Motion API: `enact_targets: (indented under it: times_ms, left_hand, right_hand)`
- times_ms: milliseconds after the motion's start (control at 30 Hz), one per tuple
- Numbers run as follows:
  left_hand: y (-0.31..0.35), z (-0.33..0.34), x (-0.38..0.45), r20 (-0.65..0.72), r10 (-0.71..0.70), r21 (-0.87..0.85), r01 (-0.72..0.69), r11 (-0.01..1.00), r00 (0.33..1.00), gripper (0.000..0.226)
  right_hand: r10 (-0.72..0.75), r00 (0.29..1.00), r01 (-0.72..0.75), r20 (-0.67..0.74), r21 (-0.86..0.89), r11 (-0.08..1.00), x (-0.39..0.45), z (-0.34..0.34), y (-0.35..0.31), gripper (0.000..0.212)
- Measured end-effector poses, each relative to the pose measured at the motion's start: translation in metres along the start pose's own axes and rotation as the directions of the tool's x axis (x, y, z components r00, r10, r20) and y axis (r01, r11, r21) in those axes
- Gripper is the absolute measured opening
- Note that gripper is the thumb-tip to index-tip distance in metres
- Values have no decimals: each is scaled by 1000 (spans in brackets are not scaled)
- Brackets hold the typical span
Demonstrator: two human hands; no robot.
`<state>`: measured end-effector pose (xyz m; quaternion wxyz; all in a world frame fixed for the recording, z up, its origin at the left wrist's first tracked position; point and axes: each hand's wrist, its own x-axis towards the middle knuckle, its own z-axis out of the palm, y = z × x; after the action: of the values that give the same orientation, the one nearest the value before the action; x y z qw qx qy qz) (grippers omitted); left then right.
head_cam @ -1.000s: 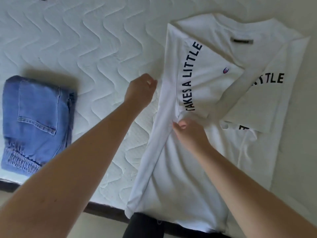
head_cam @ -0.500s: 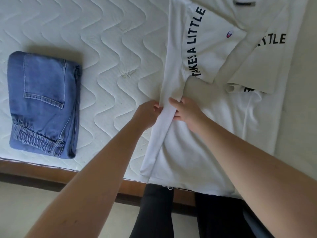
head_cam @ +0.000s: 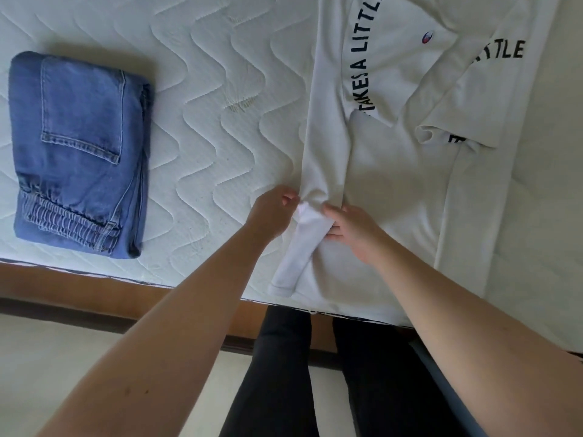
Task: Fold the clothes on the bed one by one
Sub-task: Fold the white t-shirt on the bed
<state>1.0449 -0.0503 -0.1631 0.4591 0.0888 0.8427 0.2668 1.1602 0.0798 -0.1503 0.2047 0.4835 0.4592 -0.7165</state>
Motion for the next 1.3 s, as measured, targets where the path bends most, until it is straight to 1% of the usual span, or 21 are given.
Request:
enact_targets:
  times_ms: [33, 67, 167, 233, 300, 367, 433, 467, 533, 633, 700, 767, 833, 867, 933, 1000, 1067, 1133, 1167, 1233, 1300]
  left_hand:
    - [-1, 2, -2, 10, -14, -16, 14, 1000, 1000, 16]
    - [-3, 5, -3, 21, -21, -14, 21, 1000, 1000, 16]
    - [-9, 10, -9, 38, -18, 32, 17, 999, 999, 13]
    - [-12, 13, -14, 52, -55, -7, 55, 998, 997, 17]
    - [-15, 16, -18, 52, -92, -69, 96, 993, 994, 23]
    - [-17, 20, -23, 50, -106, -146, 112, 983, 993, 27]
    - [-17, 22, -27, 53, -105, -168, 113, 979, 993, 30]
    - [-18, 23, -30, 49, -105, -176, 112, 978, 993, 29]
    - [-21, 26, -34, 36, -116, -220, 121, 968, 993, 26]
    - [-24, 30, -40, 55, -140, -303, 151, 941, 989, 34]
    - [-24, 34, -44, 75, -105, -279, 122, 953, 992, 39]
    - [-25, 37, -48, 102, -81, -216, 101, 971, 991, 34]
    - [-26, 40, -52, 115, -93, -202, 115, 973, 989, 38]
    - [-27, 41, -54, 102, -101, -189, 119, 975, 990, 39]
    - [-30, 43, -57, 79, -113, -170, 125, 977, 990, 40]
    - [-36, 42, -62, 93, -125, -155, 139, 978, 988, 42]
    - [-44, 43, -68, 125, -90, -16, 93, 996, 988, 42]
    - [-54, 46, -76, 136, -61, 109, 46, 993, 989, 36]
    - [-58, 49, -80, 127, -64, 111, 50, 993, 990, 33]
    - [-66, 53, -86, 96, -108, 51, 104, 993, 989, 23]
    - [-70, 57, -92, 66, -167, -23, 169, 985, 984, 24]
  right_hand:
    - [13, 1000, -14, 3, 41, 999, 0, 0, 5, 37]
    - [7, 999, -8, 41, 45, 999, 0, 0, 12, 37]
    - [-30, 980, 36, 197, -29, 999, -9, 3, 30, 29]
    - [-22, 971, 37, 236, -63, 997, -15, 4, 38, 22]
    - [-3, 978, 10, 210, -31, 999, -17, 4, 42, 29]
    - [48, 985, -58, 166, 54, 997, -15, 2, 48, 25]
    - [72, 977, -97, 199, 123, 988, -17, -2, 56, 31]
    - [80, 970, -110, 228, 121, 987, -20, -4, 61, 34]
    - [76, 966, -84, 246, 24, 996, -26, -7, 70, 37]
    - [-5, 983, 23, 182, -99, 995, -35, -10, 80, 40]
    - [-95, 988, 113, 118, -158, 981, -39, -11, 88, 28]
    - [-156, 987, 162, 47, -197, 967, -42, -11, 94, 13]
    - [-192, 981, 187, 8, -275, 943, -42, -11, 103, 7]
    - [-195, 981, 191, 20, -318, 929, -42, -10, 108, 9]
    - [-179, 982, 187, 56, -397, 899, -42, -10, 118, 19]
    - [-149, 986, 165, 72, -473, 865, -42, -7, 125, 19]
    - [-117, 991, 135, 69, -528, 839, -40, -5, 128, 11]
    - [-56, 998, 67, 37, -490, 869, -40, -5, 132, 6]
    - [-19, 1000, 27, 23, -448, 894, -42, -4, 134, 11]
    - [49, 999, -38, 19, -393, 919, -48, -4, 137, 22]
    - [80, 996, -59, 33, -416, 908, -54, 0, 138, 30]
